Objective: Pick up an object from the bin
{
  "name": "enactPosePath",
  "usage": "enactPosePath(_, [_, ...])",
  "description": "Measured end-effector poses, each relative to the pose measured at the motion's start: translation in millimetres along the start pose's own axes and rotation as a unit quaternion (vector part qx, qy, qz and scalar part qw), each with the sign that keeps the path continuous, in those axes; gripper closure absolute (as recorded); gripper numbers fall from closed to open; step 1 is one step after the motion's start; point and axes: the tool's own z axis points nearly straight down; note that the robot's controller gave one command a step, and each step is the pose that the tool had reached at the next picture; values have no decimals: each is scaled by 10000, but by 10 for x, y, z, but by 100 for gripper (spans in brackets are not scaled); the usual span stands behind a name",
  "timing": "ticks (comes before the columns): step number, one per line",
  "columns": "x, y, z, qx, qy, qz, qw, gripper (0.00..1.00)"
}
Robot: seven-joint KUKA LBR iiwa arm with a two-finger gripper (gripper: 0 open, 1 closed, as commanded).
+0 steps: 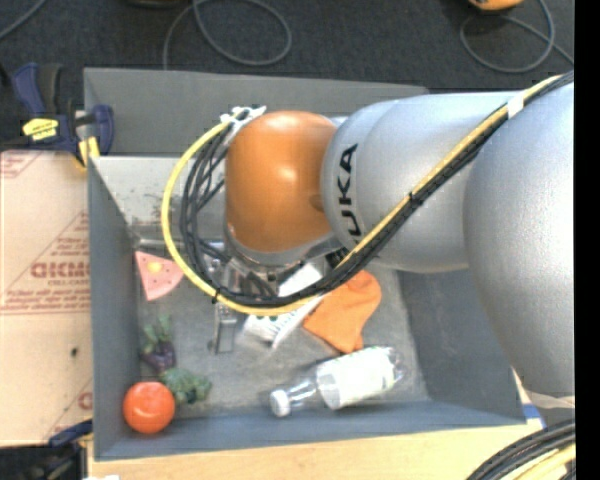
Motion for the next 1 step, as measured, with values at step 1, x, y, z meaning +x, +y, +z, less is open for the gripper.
enactPosePath(1, [-19,-8,-46,-8,-40,21,10000,0])
